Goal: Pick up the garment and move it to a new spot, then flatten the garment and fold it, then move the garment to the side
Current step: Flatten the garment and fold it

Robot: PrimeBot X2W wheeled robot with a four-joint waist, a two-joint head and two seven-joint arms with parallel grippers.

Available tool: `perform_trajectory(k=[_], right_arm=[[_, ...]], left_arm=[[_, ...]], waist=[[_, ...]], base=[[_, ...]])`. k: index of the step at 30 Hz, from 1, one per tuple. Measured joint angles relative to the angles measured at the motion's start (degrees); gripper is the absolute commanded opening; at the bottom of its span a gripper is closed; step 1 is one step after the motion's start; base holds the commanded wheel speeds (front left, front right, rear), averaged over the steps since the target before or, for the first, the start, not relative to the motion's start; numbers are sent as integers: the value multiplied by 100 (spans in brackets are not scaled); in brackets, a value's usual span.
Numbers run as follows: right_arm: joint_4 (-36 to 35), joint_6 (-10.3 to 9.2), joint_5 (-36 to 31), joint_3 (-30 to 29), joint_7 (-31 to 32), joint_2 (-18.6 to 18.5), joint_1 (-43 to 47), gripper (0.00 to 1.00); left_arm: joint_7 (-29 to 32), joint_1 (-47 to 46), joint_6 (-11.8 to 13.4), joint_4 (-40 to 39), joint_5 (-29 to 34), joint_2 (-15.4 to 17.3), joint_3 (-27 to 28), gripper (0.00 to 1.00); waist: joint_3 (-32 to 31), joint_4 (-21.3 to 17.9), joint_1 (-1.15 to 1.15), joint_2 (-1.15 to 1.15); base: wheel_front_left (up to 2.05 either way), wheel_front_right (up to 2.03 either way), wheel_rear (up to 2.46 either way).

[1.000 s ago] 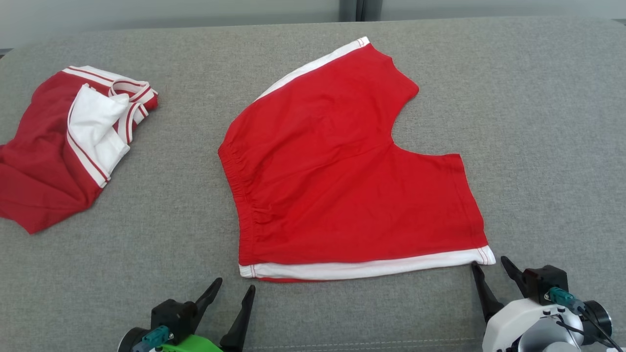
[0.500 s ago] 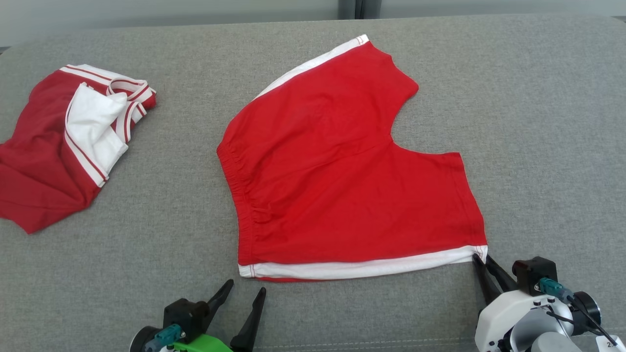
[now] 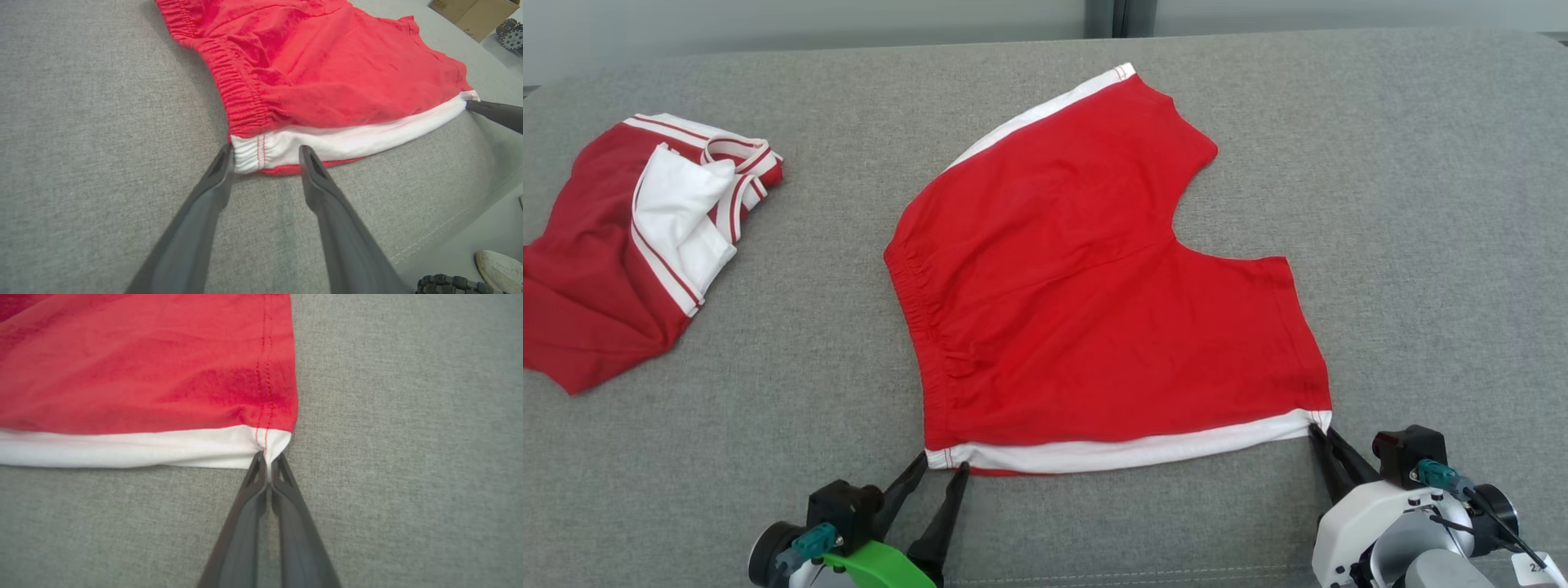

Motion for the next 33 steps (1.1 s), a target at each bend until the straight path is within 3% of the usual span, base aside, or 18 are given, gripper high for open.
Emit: perform_trajectory(k=[3,5,6,7,8,10,16,23,27,33], right_arm=[[59,8,2,8,-1,12,-44,2],[85,9,7,9,-10,29,-49,0],[97,9,8,9,-22,38,-51,0],[108,9,9,9,-25,46,-52,0],[115,11,12,10,-26,51,-54,0],[125,52,37,13,-35,54,-63,0],[68,126,116,25,-63,81,-109,0],[-622,439,743,-259,-91,170,-219,0],[-1189,582,984,-453,142,-42,-445,0],[-1811,775,1065,-527,912,-510,-1212,0]], left_arm=[[0,-2,-1,64,0,-11,1,62],[0,-4,-25,74,0,-21,12,56],[0,-7,-26,76,1,-25,15,47],[0,-11,-53,83,15,-26,8,28],[0,-14,-81,92,42,-25,-5,16],[0,-18,-92,111,52,-29,-18,0],[5,-91,-211,144,49,-35,-78,0],[321,-93,-454,-287,-396,18,22,0],[808,-190,-665,-868,-602,309,-35,0],[1601,-616,-704,-1794,-1323,792,381,0]], waist=[[-13,-16,0,0],[-26,-26,0,0],[-32,-31,0,0],[-39,-36,0,0],[-44,-40,0,0],[-54,-48,0,0],[-62,-66,0,0],[31,-84,1,0],[180,-84,0,0],[517,-54,0,0]], base=[[0,0,0],[0,0,0],[0,0,0],[0,0,0],[0,0,0],[0,0,0],[0,0,0],[0,0,0],[0,0,0],[0,0,0]])
